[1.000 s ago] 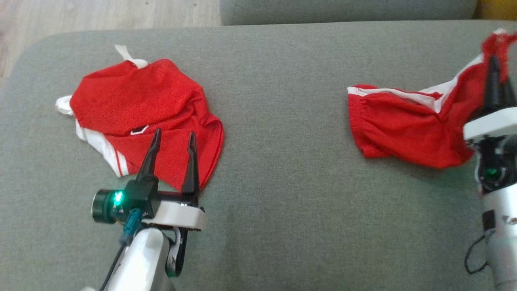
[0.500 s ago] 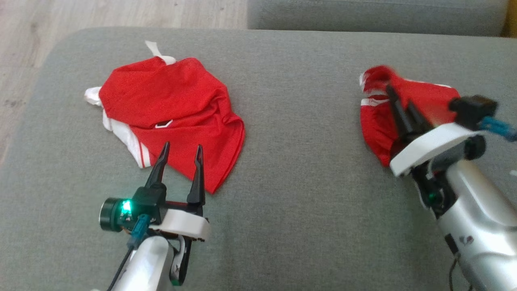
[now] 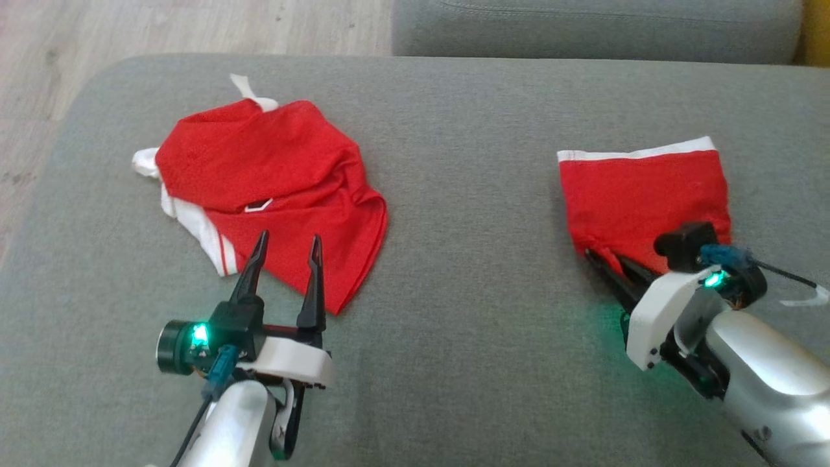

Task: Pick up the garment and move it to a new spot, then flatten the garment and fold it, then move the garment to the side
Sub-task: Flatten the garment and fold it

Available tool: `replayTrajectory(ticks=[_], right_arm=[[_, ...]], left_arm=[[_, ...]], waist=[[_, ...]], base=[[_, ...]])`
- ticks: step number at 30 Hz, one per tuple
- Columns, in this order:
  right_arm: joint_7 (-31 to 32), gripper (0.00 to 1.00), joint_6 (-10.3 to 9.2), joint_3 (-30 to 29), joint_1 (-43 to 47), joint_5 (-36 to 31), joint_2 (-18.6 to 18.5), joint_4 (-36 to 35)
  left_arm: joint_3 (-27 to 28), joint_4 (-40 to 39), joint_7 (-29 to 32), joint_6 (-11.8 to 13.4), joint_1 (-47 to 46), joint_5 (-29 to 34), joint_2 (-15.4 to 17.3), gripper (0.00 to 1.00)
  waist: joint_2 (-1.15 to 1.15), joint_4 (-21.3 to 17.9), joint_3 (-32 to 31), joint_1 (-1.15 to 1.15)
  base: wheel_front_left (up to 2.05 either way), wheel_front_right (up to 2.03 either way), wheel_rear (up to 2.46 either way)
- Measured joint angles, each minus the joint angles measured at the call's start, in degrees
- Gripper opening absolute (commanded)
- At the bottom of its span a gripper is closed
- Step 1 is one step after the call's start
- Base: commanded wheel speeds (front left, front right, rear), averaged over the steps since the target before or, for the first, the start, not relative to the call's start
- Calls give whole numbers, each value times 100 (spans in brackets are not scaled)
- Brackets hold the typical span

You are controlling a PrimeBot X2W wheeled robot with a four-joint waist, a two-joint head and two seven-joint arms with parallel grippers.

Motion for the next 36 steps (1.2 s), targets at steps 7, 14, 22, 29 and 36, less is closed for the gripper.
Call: replayTrajectory(ticks=[7,14,22,29,36], right_arm=[[-595,100,0,-62,-226,38,-33,201],[-1280,100,0,-1402,-210,360,15,316],[-1336,100,0,-4303,599,-1239,873,-439],[-1335,100,0,-5301,1912,-2706,2197,-1590],[-1335,100,0,-5321,1990,-3080,2327,-1833]], left_arm=[[7,-3,1,-1,0,0,12,100],[45,-280,1,-12,-1,-9,15,100],[211,-808,0,46,90,-8,12,100],[331,-1083,-5,59,322,-7,7,100],[355,-1140,-5,30,320,-5,3,100]], waist=[[0,-265,-60,0],[0,-557,-168,0],[0,-869,-170,0],[0,-1004,25,0],[0,-965,190,0]], base=[[0,0,0],[0,0,0],[0,0,0],[0,0,0],[0,0,0]])
